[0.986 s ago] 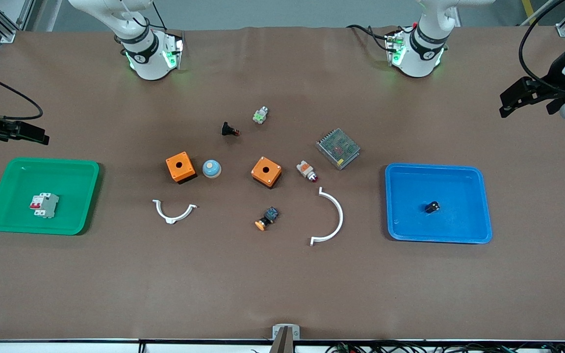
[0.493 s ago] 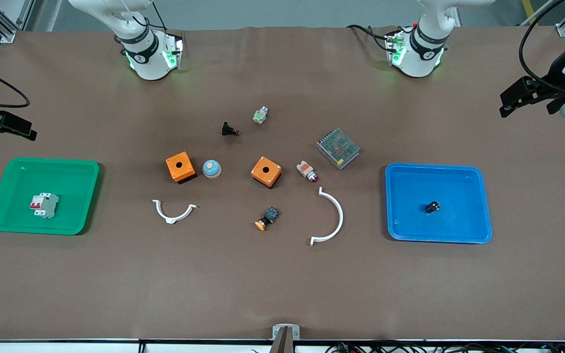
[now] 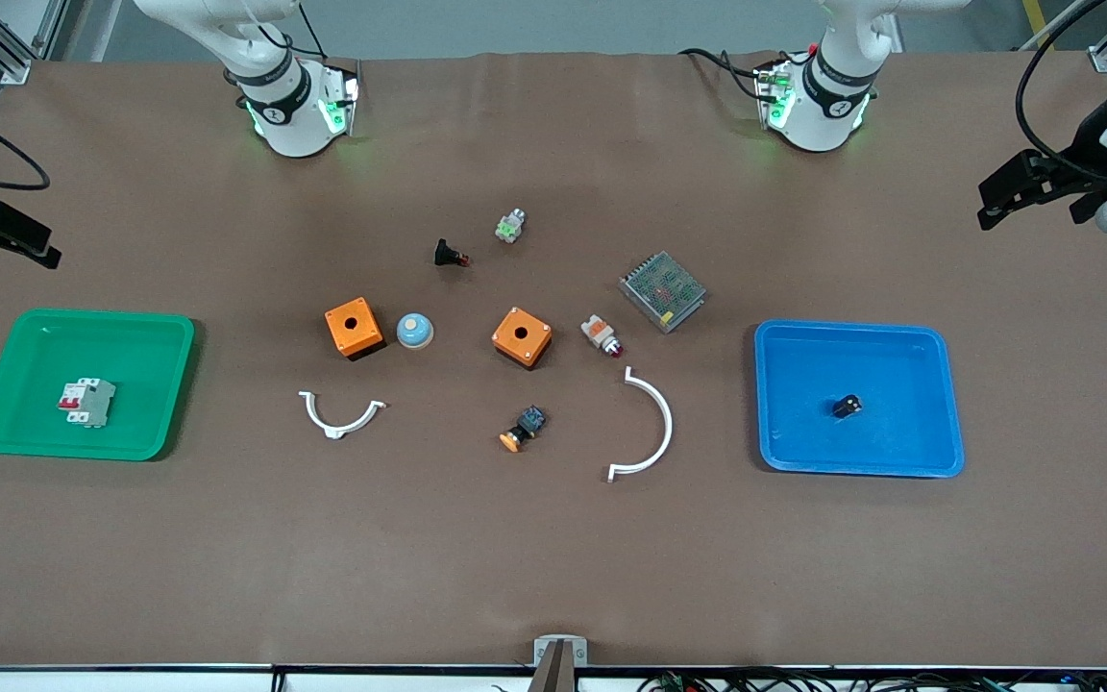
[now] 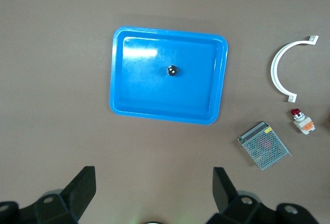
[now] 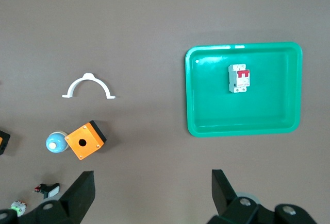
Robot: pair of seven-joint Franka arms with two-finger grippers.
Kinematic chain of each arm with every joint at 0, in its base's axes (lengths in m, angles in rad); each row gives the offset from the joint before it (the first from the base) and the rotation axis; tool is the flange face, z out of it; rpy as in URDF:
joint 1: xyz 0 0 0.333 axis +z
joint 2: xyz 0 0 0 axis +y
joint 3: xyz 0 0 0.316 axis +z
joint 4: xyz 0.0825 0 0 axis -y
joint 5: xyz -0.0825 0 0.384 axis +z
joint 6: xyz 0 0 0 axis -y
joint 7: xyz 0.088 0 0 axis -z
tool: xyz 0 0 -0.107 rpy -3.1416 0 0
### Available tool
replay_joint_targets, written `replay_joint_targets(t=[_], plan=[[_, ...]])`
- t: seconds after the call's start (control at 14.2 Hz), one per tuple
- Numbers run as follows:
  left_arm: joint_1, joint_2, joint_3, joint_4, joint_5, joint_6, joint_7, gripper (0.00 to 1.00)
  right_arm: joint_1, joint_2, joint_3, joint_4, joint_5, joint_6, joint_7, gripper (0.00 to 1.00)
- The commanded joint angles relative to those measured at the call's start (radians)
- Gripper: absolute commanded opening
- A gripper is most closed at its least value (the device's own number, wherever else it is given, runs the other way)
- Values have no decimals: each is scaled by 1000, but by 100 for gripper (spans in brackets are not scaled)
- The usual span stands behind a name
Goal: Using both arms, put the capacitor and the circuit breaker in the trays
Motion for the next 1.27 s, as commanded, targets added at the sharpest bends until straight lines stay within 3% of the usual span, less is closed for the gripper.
replay_joint_targets(t=[0.0,0.21,0.63,1.2], plan=[[-1,9,-1,23,9,-20,12,100,2,-1,-2,22,4,0,-3,100],[4,17,0,25,9,-19,12,100,4,2,-1,34,6,-47,-2,100],[2,155,0,14,17,41,15,100,12,2,1,57,6,-57,-3,100],[-2,94,-3,81,18,17,12,100,12,2,1,68,6,-70,-3,100]])
